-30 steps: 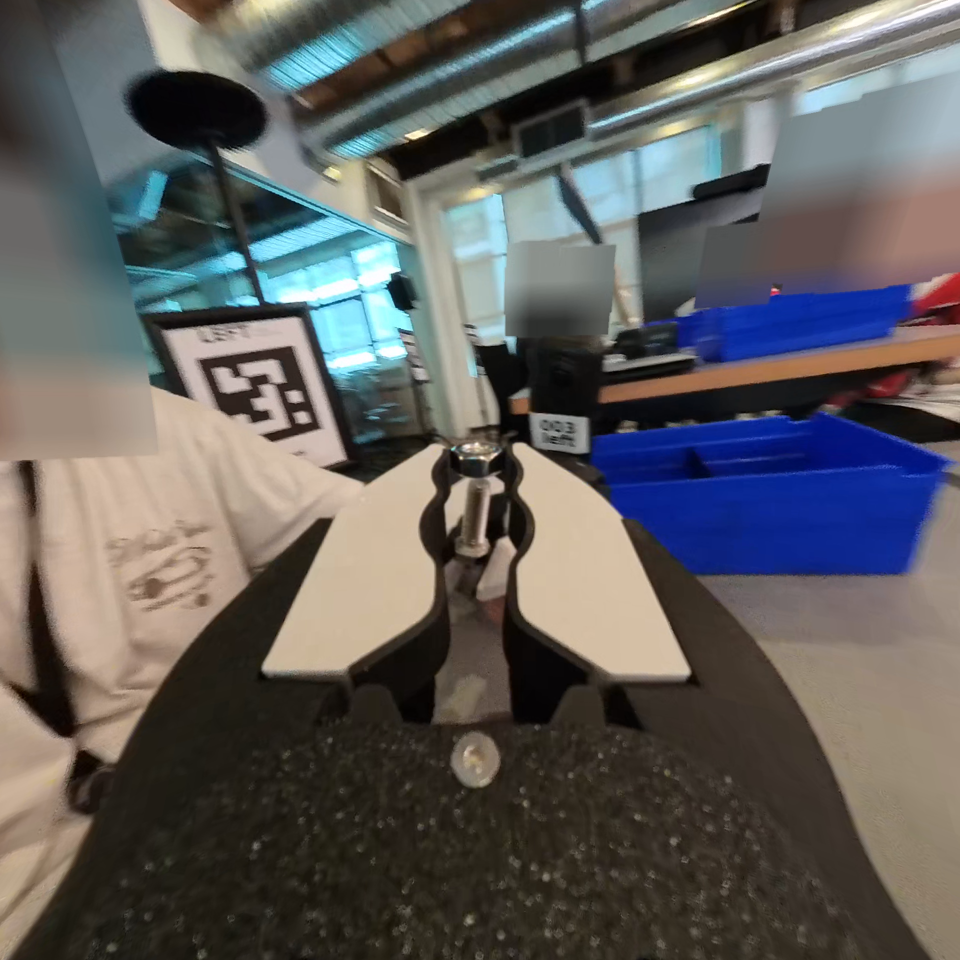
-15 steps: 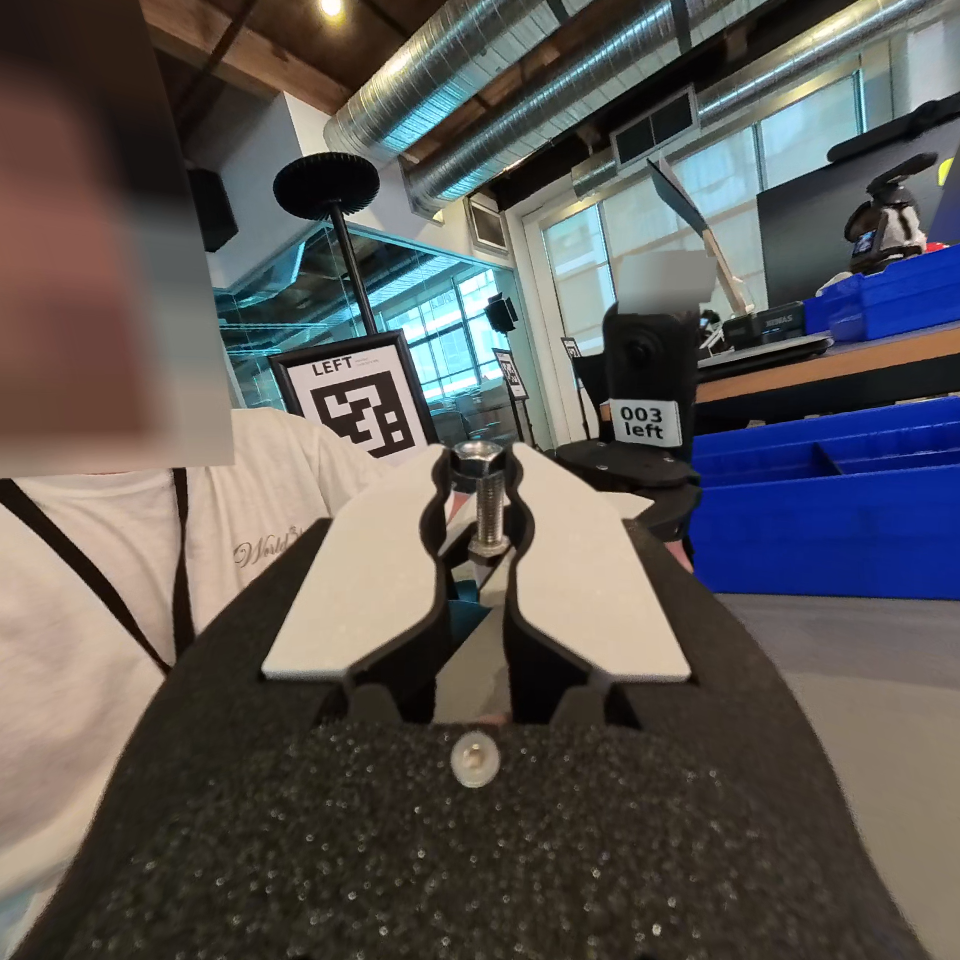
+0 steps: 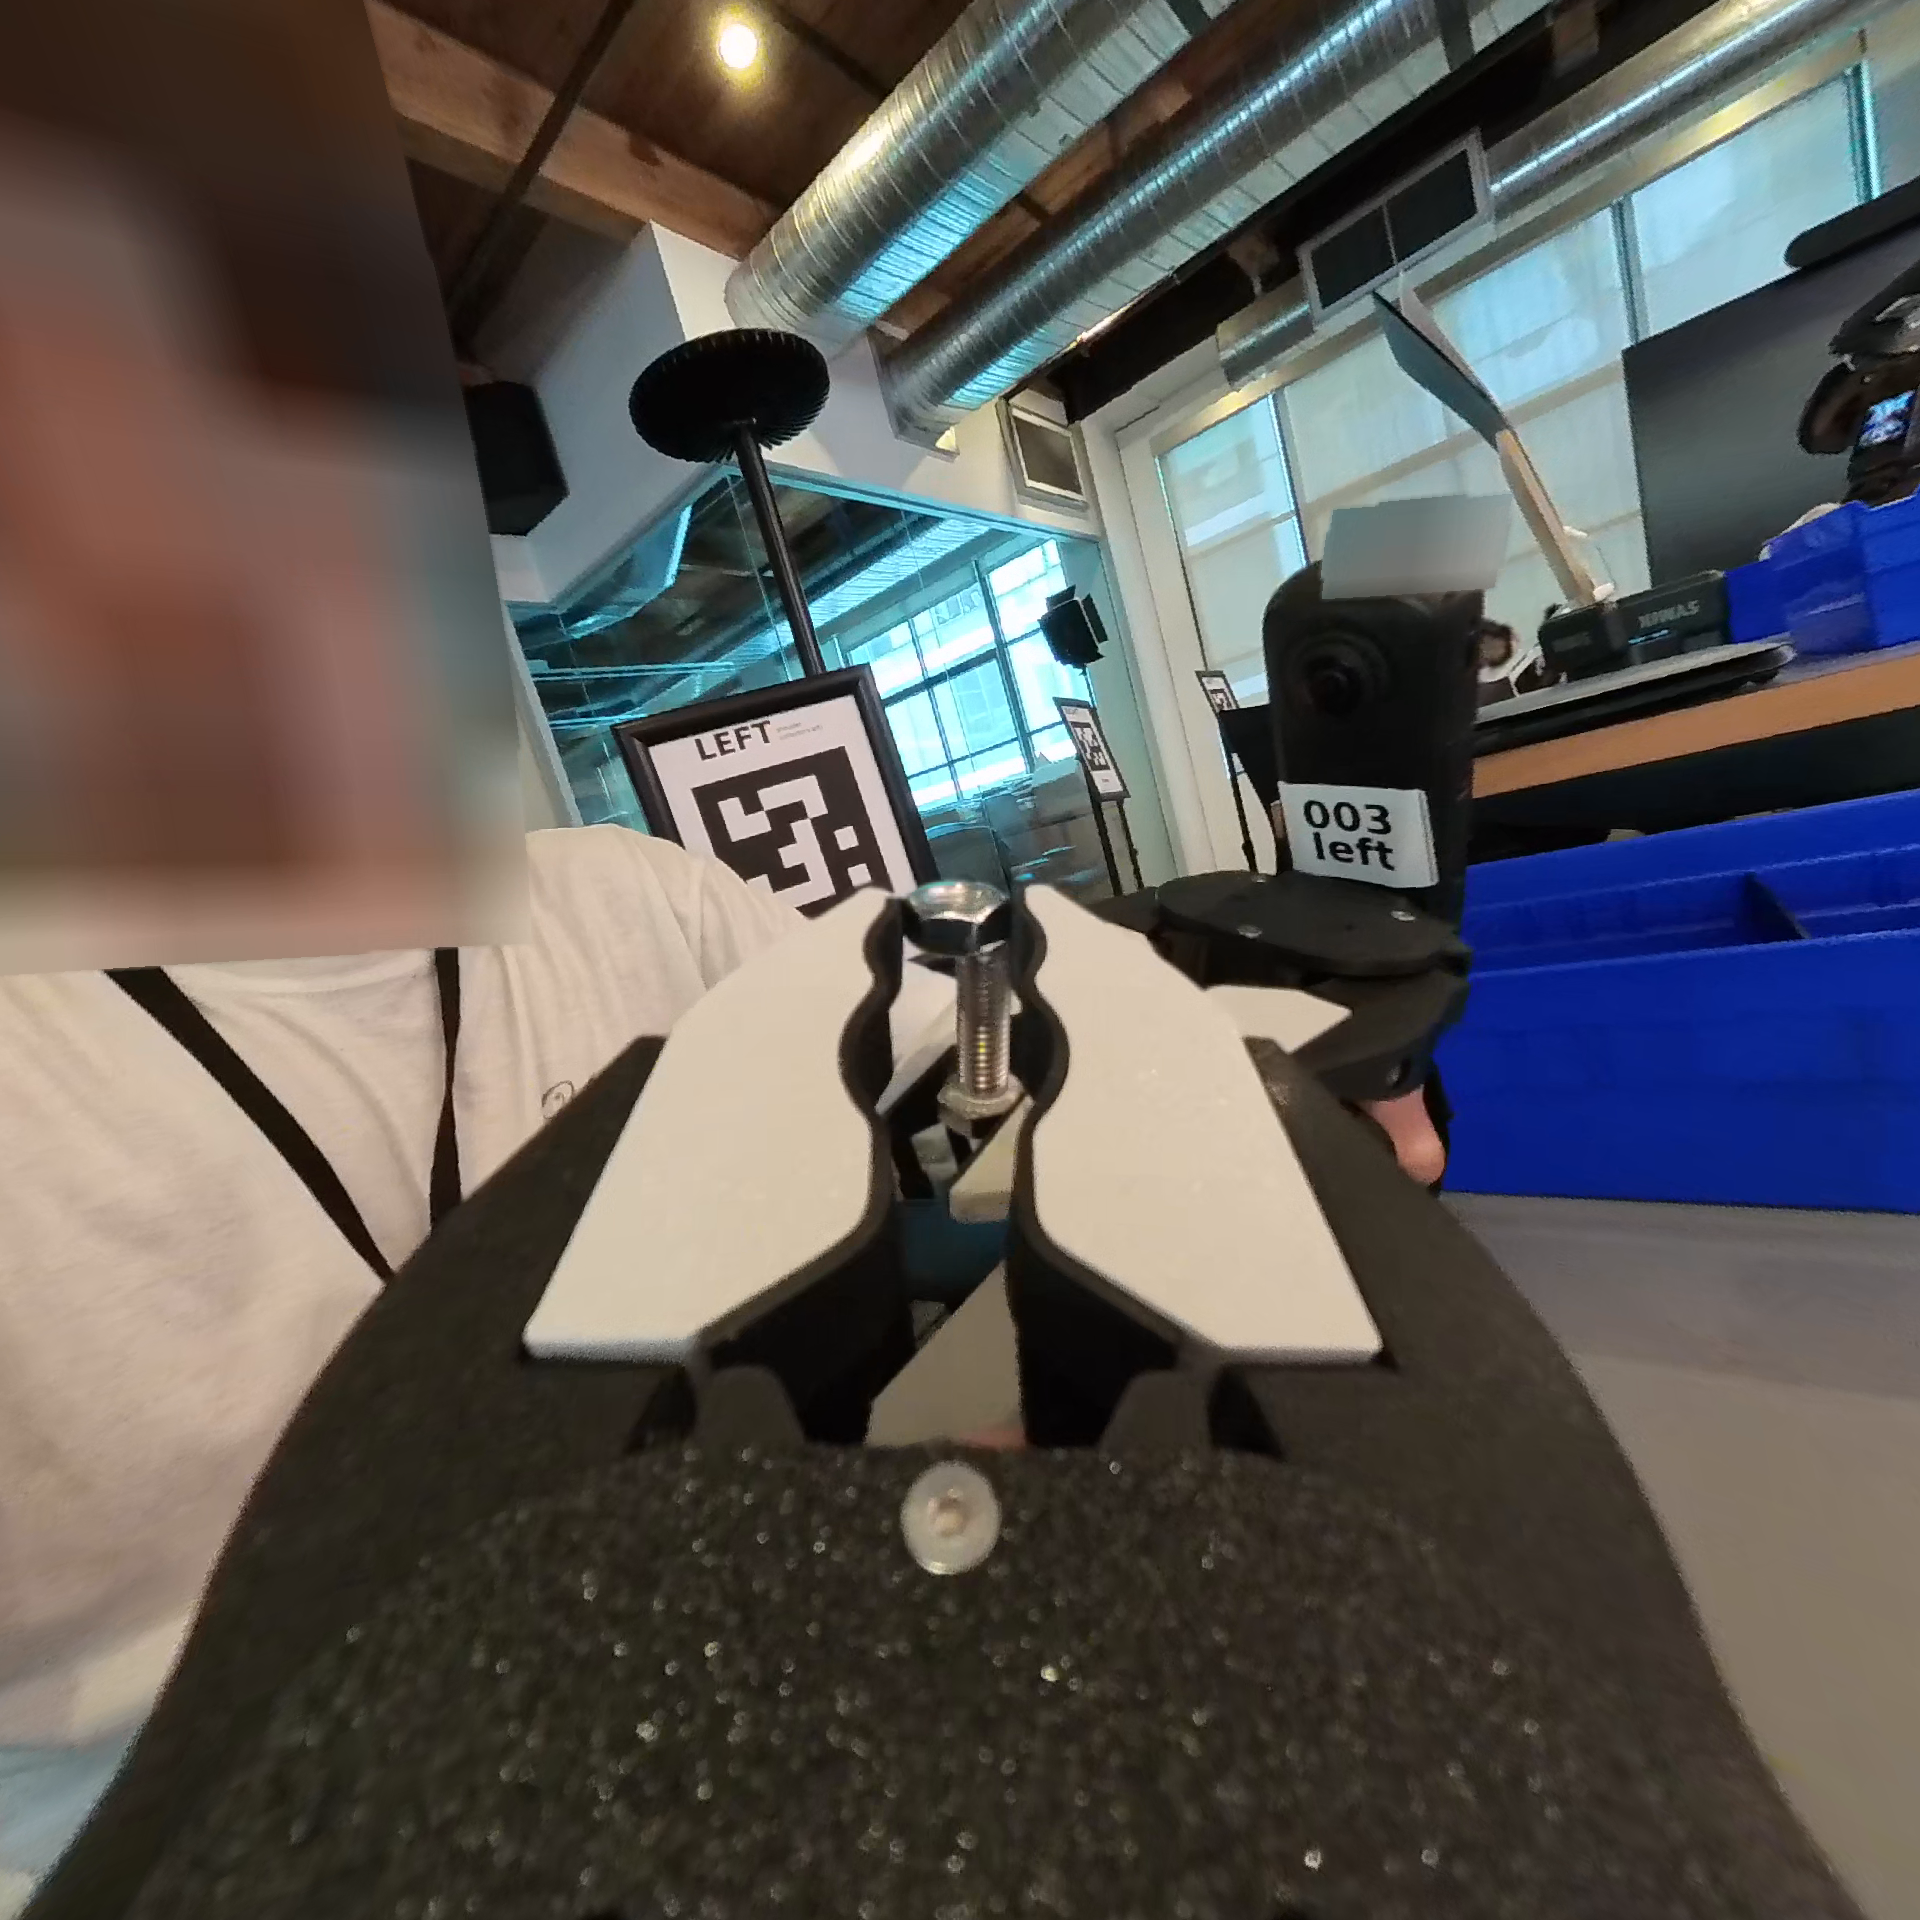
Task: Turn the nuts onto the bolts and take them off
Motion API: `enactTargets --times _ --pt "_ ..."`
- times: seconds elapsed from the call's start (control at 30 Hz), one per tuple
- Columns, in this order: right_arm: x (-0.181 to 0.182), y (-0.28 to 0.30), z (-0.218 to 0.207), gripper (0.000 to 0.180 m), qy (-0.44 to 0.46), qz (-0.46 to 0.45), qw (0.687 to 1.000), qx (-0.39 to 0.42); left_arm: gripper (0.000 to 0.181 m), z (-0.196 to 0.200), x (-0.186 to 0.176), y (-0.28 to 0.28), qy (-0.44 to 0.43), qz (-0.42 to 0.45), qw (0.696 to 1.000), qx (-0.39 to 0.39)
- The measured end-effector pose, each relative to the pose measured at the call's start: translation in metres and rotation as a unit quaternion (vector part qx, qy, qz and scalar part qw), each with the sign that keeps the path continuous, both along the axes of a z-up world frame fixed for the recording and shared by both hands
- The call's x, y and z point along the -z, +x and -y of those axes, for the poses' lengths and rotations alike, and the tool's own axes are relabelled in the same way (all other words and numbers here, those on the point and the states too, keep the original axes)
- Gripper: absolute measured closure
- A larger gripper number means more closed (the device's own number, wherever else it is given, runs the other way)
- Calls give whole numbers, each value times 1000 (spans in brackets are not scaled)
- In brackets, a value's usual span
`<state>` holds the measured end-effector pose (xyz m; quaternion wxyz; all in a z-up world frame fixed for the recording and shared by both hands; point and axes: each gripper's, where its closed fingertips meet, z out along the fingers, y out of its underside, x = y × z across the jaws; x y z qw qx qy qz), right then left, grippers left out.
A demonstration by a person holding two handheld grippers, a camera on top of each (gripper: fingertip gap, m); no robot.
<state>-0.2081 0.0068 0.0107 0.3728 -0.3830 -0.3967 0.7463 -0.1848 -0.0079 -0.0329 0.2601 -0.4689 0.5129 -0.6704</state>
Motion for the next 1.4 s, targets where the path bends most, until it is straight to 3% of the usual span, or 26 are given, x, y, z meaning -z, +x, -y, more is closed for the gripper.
enactTargets --times 1.13,1.4 --pt "4 0 -7 161 -21 -24 999 -5 162 -1 -5 0 -16 11 1000 -2" --pt "11 -3 -20 161 2 1 997 76 162 -15 0 1 5 -3 999 -52"
